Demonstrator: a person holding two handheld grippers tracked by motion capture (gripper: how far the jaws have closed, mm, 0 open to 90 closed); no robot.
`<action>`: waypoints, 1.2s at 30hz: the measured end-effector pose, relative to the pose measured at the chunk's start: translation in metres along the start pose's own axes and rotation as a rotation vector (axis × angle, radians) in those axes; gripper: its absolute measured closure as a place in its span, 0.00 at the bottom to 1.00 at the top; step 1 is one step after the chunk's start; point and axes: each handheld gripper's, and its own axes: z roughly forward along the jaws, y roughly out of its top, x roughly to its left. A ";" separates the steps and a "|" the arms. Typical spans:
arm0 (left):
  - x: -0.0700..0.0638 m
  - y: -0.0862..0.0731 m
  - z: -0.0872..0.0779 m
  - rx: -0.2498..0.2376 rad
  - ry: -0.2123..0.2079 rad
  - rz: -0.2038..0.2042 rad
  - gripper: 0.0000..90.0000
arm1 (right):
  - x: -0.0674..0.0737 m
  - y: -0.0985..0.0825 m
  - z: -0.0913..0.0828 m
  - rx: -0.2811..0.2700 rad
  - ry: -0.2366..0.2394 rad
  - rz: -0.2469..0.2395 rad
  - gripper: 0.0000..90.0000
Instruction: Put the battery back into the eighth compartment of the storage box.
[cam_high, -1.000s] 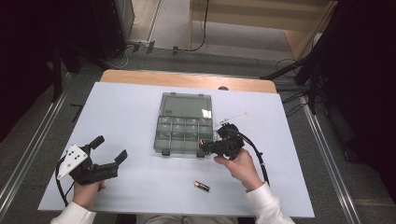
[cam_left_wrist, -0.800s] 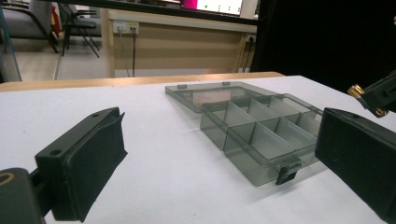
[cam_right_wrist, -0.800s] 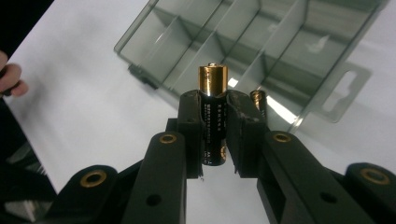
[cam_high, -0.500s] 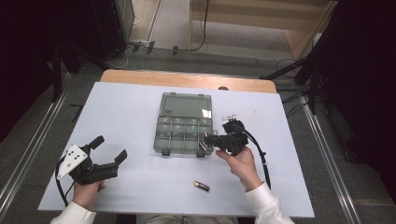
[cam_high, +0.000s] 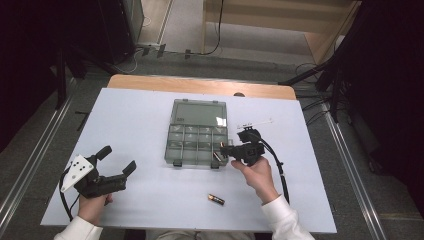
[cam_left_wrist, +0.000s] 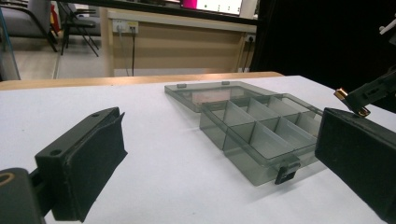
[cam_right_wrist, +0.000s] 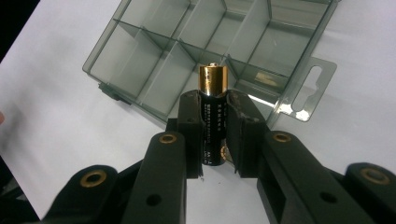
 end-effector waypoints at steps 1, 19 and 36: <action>0.000 0.000 0.000 0.000 0.000 0.000 0.01 | -0.001 0.000 0.000 -0.003 0.003 0.009 0.87; 0.000 0.000 -0.001 -0.013 -0.001 -0.003 0.01 | -0.005 -0.004 -0.003 -0.025 0.005 0.091 0.44; 0.000 0.000 0.000 -0.009 -0.003 -0.001 0.01 | 0.004 -0.012 -0.016 0.054 0.011 -0.050 0.00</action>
